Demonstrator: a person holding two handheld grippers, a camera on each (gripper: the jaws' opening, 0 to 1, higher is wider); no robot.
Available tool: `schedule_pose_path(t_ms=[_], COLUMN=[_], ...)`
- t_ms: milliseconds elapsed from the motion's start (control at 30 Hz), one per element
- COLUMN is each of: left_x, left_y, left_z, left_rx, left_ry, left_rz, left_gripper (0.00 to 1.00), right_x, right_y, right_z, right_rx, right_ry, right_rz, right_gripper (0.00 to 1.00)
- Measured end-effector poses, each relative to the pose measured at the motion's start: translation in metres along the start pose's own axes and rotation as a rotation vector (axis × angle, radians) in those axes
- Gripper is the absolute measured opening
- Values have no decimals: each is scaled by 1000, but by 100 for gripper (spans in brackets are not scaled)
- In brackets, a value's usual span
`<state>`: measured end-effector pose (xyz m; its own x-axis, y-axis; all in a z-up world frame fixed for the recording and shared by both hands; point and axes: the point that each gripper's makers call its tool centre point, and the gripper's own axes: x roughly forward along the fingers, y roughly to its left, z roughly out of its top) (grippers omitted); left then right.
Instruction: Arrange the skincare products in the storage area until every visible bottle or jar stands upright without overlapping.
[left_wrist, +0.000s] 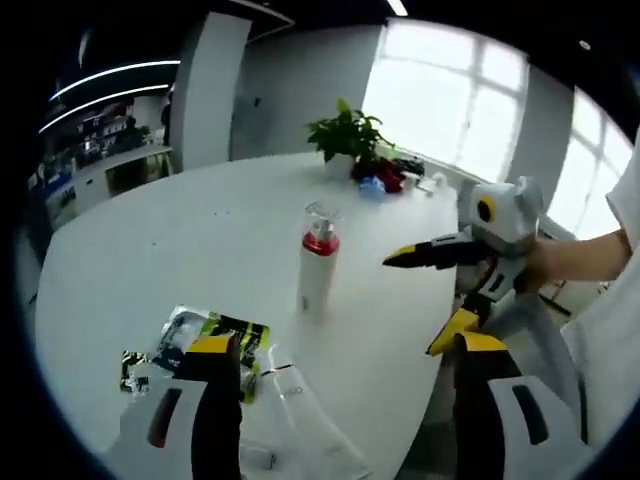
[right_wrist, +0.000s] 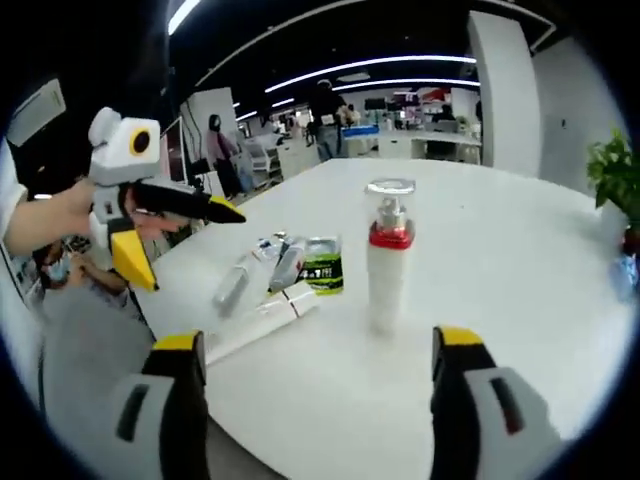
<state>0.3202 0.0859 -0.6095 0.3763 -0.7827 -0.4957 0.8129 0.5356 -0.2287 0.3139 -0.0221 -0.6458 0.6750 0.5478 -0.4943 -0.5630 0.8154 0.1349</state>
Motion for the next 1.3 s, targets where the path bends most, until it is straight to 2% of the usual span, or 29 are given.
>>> schedule_pose_path(t_ms=[167, 267, 600, 1000, 1067, 1167, 1300], left_x=[-20, -31, -59, -82, -85, -87, -87], left_y=[0, 0, 7, 11, 12, 12, 12], left_z=[-13, -23, -48, -61, -61, -65, -64], left_rx=[-21, -36, -92, -161, -161, -111, -126], left_ry=[6, 14, 18, -7, -9, 20, 10], left_rz=[28, 49, 121, 201, 207, 229, 229], left_gripper=[89, 91, 94, 97, 97, 97, 97], right_x=[-5, -7, -12, -18, -17, -16, -10], right_y=[3, 6, 14, 14, 14, 14, 15], right_z=[-1, -2, -4, -14, -15, -15, -16], right_rx=[10, 4, -6, -40, -45, -51, -85], right_ry=[6, 15, 37, 82, 92, 101, 125], right_rz=[-3, 5, 28, 34, 38, 48, 71], right_gripper=[95, 100, 100, 100, 100, 98, 97])
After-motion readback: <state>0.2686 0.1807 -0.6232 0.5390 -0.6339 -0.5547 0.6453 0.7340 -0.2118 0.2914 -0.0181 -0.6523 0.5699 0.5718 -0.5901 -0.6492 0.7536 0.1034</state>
